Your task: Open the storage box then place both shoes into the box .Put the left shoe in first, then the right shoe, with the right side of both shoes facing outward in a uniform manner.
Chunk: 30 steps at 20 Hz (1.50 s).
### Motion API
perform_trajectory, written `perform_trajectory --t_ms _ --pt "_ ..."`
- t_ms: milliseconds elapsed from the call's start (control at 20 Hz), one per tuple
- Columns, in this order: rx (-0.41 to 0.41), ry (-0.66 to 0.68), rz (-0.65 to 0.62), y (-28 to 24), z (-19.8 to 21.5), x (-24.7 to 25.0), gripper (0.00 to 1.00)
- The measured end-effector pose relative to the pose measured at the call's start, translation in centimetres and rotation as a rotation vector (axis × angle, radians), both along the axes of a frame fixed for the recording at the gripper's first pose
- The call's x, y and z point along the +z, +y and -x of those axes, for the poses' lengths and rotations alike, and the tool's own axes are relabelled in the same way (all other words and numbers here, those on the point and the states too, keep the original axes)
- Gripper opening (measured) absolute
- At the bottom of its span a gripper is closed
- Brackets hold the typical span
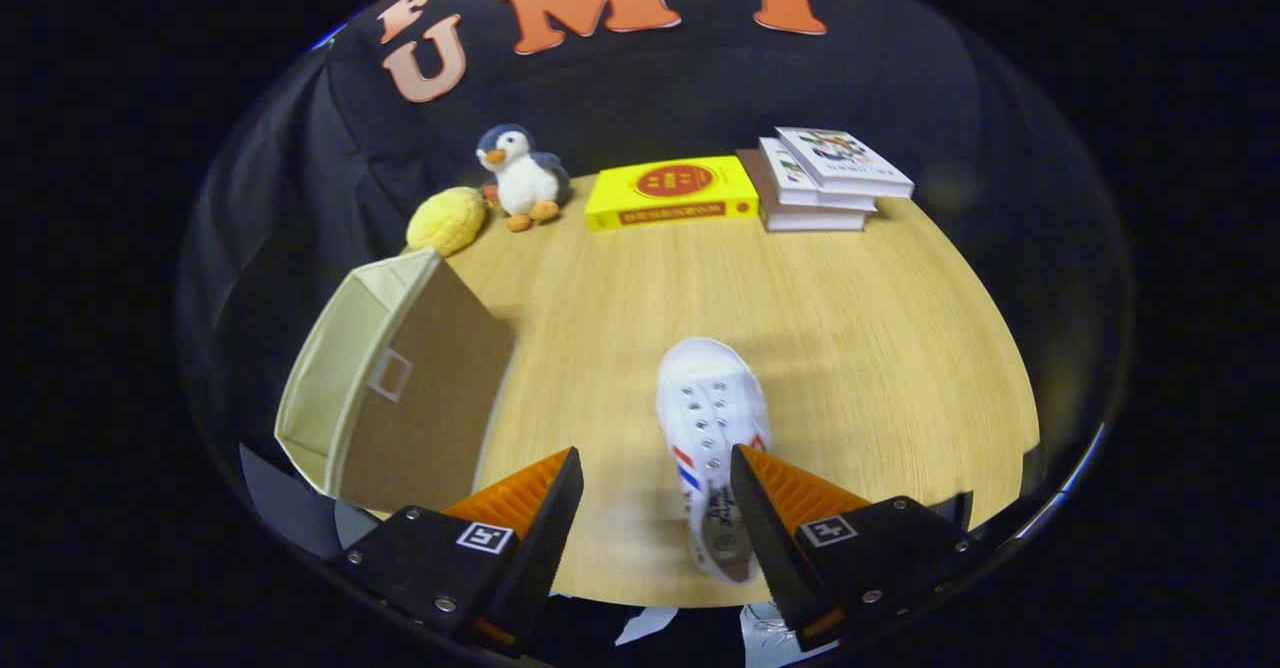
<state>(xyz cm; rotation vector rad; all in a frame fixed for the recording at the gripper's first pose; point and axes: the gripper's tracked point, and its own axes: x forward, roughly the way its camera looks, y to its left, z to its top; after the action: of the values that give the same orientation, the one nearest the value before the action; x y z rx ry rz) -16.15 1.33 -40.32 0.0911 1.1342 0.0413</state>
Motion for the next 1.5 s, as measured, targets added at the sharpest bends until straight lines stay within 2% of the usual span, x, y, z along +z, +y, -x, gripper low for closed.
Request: perform_trajectory --t_ms 100,300,450,550,650,700,800,850,1000,1150,1250,1400,1450,1500 --pt "0.011 0.054 0.062 -3.0 1.7 -2.7 0.87" --pt "0.07 0.127 0.092 -4.9 3.8 -5.8 0.86" --pt "0.119 0.12 0.16 -5.9 3.3 -7.0 0.81" --pt "0.151 0.106 0.153 -5.5 2.8 -7.3 0.81" --pt "0.15 0.039 0.144 -5.5 1.5 -7.3 0.75" --pt "0.142 0.023 0.116 -5.3 1.3 -7.6 0.74" --pt "0.097 0.003 0.029 -4.7 1.2 -8.0 0.66" --pt "0.075 0.007 -0.016 -4.4 1.2 -8.3 0.59" --pt "0.033 0.039 -0.119 -3.4 1.4 -8.7 0.46" --pt "0.009 0.096 -0.169 -2.9 1.5 -8.9 0.29" --pt "-0.065 0.138 -0.211 -3.0 1.5 -8.9 0.24" --pt "-0.063 0.111 -0.206 -3.1 1.3 -8.6 0.14" --pt "-0.093 0.112 -0.221 -2.8 1.3 -8.4 0.08" --pt "-0.132 0.108 -0.249 -2.5 1.3 -8.0 0.06"
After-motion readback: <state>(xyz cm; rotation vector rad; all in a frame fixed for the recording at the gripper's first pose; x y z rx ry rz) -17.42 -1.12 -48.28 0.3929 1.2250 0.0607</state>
